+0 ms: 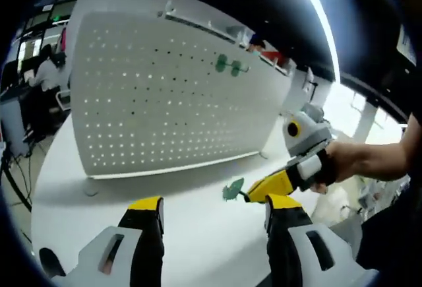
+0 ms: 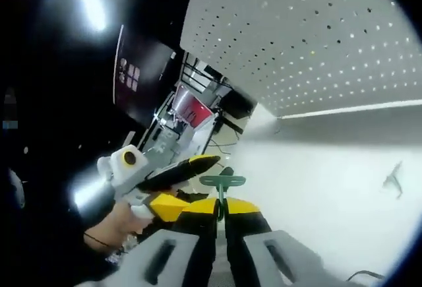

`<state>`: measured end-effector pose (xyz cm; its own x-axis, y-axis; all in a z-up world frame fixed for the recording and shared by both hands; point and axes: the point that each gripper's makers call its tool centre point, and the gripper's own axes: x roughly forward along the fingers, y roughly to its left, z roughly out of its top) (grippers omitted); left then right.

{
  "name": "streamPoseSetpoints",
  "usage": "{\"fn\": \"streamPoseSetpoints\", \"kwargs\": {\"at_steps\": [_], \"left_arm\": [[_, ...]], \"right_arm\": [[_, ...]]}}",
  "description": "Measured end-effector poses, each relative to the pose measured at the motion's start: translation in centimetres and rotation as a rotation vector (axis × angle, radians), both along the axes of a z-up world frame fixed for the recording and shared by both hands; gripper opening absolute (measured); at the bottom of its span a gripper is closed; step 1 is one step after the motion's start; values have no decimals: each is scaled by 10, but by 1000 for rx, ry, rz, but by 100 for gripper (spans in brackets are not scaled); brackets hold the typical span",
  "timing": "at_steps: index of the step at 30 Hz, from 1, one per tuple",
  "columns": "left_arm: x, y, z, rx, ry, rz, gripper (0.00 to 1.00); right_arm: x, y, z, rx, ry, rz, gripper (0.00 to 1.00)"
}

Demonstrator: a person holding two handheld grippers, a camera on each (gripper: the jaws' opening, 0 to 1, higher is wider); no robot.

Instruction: Insert the hook assembly into the mounting plate slot until the hook locks in place.

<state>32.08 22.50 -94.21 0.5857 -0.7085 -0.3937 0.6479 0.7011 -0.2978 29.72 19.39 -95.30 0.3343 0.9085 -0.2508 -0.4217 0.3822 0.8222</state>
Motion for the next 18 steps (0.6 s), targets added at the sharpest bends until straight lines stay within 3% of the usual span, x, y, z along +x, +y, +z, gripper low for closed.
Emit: {"fn": "streamPoseSetpoints", "kwargs": {"at_steps": [5,8,14,18], "left_arm": [[0,-8,8,-35,-26,-24,52],[-4,-12,13,-50,-39,-60,42],[-18,-26,19,-89,-57,-148,18],[-17,-30,22,-106,-47,-160,13]], "right_arm": [[-7,3,7,70,42,3,0],[-14,6,8,58,35,31,0],[-20,8,16,129,68,36,0],[-22,8,19,169,91,32,0]]}}
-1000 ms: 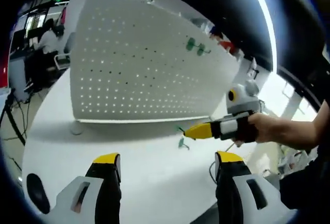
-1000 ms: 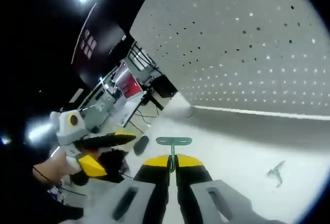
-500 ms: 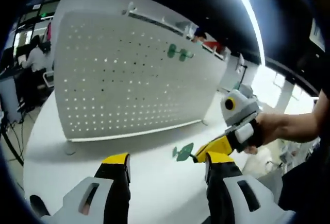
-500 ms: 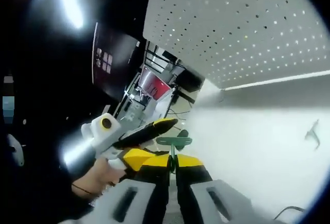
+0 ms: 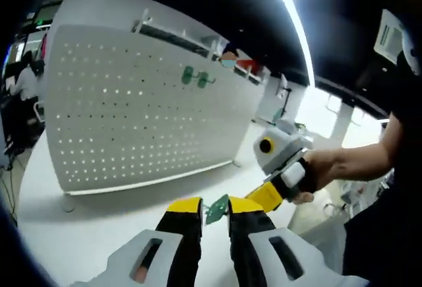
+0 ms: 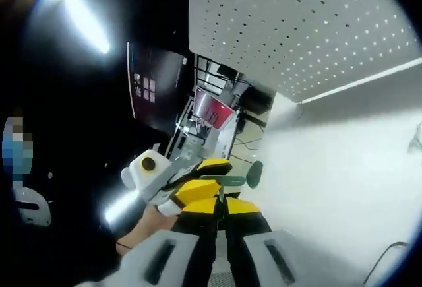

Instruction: Insert the hook assembly into the mounting plate slot until the hook locks in place.

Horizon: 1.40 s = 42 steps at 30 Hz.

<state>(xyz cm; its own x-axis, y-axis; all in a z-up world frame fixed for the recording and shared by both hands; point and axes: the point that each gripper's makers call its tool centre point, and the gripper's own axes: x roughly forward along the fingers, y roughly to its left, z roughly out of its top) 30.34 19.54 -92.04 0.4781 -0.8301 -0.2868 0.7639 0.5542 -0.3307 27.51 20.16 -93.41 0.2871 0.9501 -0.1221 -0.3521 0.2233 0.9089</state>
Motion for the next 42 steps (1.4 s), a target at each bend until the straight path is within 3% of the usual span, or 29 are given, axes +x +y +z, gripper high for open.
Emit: {"fn": "streamPoseSetpoints", "kwargs": {"at_steps": [2,10,13,17,21,24,26,27,30,33,35,39,40,42], "left_arm": [[-2,-4,0,-8,5,-20,7],[1,-4,10,-30,-22,-16,5],[-1,-2,6,44,-60,-37,4],[3,0,-2,57,-3,9,3],[5,4,-15,140,-7,26,3],[8,13,-23,207,-2,62,2],[12,21,-25,204,32,106,2],[14,25,-26,180,80,138,2],[20,33,-23,103,152,204,2],[23,41,-18,56,185,258,2],[24,44,-15,-3,228,291,2],[21,44,-14,-176,375,334,2],[19,43,-13,-202,402,334,2],[16,41,-12,-233,427,325,2]], "right_arm": [[1,0,0,0,-3,-3,0],[2,-2,8,106,63,-23,0],[2,0,11,78,-5,-32,1],[7,3,3,18,-2,-75,1],[17,-3,-5,-126,-143,-110,1],[21,-9,-1,-179,-209,-120,2],[22,-11,5,-161,-155,-144,2],[21,-12,6,-166,-142,-145,2],[23,-20,10,-306,-309,-149,7],[18,-18,18,-394,-455,-115,9],[14,-15,17,-453,-510,-74,17],[16,-9,23,-585,-745,-54,14],[16,-7,25,-593,-773,-53,14],[12,0,33,-544,-767,-67,14]]}}
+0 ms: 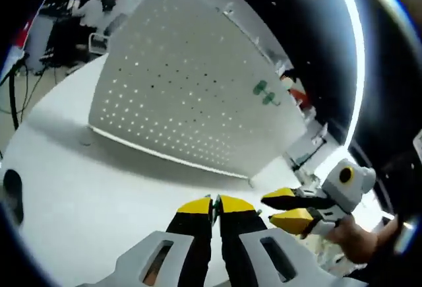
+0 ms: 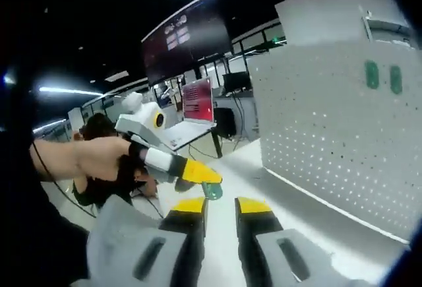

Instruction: Insert the hook assembly into the mounting plate slot until the hook locks in place.

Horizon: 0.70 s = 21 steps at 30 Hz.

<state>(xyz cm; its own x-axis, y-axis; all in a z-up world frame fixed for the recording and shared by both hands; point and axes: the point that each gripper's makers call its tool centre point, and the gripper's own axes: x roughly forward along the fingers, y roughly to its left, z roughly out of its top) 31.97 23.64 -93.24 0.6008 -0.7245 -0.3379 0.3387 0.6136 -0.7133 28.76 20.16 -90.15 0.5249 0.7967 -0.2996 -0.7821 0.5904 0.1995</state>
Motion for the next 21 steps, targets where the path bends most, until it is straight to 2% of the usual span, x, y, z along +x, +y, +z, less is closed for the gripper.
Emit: {"fn": "streamPoseSetpoints", "kwargs": {"at_steps": [1,3,4,6,9,11,15,18,21], "left_arm": [[-1,0,0,6,-6,-5,2],[-2,-2,1,4,-5,-6,2],[-3,-4,2,-2,1,-8,2],[-6,-7,3,-11,9,-15,2],[-11,-17,5,-38,31,-41,2],[-12,-18,6,-56,34,-43,2],[-15,-21,8,-89,55,-47,2],[-17,-23,8,-82,49,-54,2],[-17,-21,9,-99,58,-45,2]], "right_arm": [[-2,7,5,48,10,19,14],[-5,11,4,17,-2,44,14],[-5,11,-1,-60,-53,65,14],[-5,14,-4,-132,-114,91,14],[-7,20,-7,-114,-82,105,13],[-6,20,-9,-155,-114,115,12],[-4,20,-7,-190,-159,116,10],[-4,20,-8,-218,-177,127,8],[-4,19,-7,-224,-186,125,2]]}}
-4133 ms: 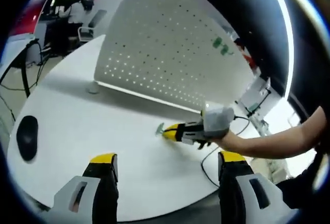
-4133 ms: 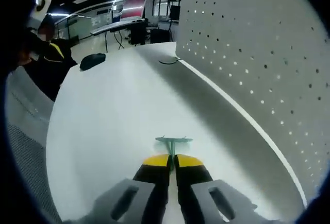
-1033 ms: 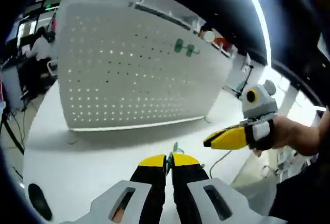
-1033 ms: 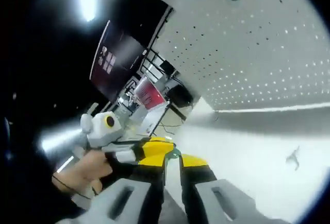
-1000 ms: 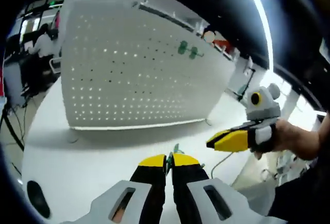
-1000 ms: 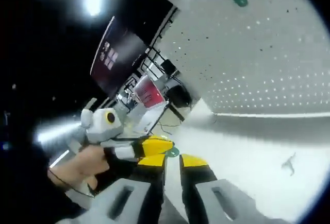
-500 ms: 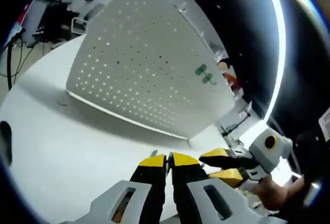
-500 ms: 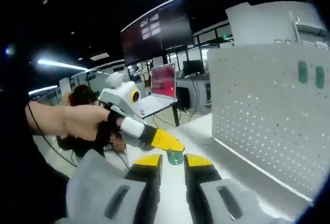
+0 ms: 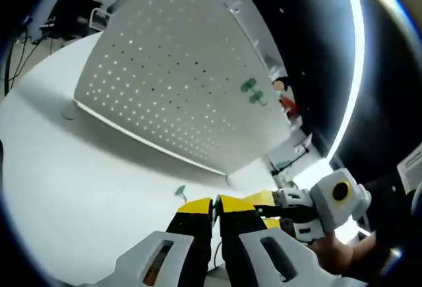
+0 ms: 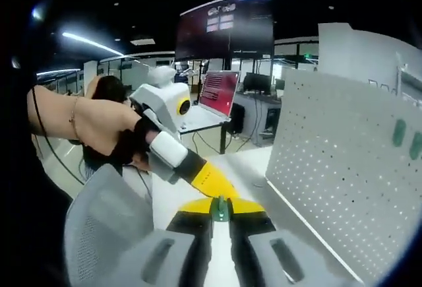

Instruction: Insert the hook assembly into the mounting plate slot until the hook locks in place.

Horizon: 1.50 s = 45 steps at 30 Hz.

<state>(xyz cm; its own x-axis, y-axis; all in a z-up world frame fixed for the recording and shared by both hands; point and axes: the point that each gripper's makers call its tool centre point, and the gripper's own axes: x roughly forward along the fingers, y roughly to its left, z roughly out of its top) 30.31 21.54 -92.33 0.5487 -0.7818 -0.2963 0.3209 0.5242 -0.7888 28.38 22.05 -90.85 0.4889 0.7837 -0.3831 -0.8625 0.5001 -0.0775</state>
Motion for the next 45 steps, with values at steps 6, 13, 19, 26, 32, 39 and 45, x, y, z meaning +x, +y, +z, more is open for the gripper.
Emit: {"fn": "streamPoseSetpoints", "kwargs": {"at_steps": [6,13,19,26,32,39,45], "left_arm": [[-1,0,2,-43,24,12,2],[-4,1,6,-49,18,11,3],[-12,-1,5,-13,-25,-30,3],[-7,5,10,14,-99,8,12],[-3,11,32,-19,-211,29,48],[-8,7,37,96,-325,-22,68],[-20,-2,15,230,-325,-110,81]], "right_arm": [[-1,1,3,-26,-37,11,1],[-3,2,7,-21,-27,11,0],[-10,0,5,10,25,3,0],[-7,-7,8,30,25,-20,0],[6,-21,15,145,79,-100,0],[18,-33,23,305,159,-184,0],[27,-45,25,376,172,-235,0]]}}
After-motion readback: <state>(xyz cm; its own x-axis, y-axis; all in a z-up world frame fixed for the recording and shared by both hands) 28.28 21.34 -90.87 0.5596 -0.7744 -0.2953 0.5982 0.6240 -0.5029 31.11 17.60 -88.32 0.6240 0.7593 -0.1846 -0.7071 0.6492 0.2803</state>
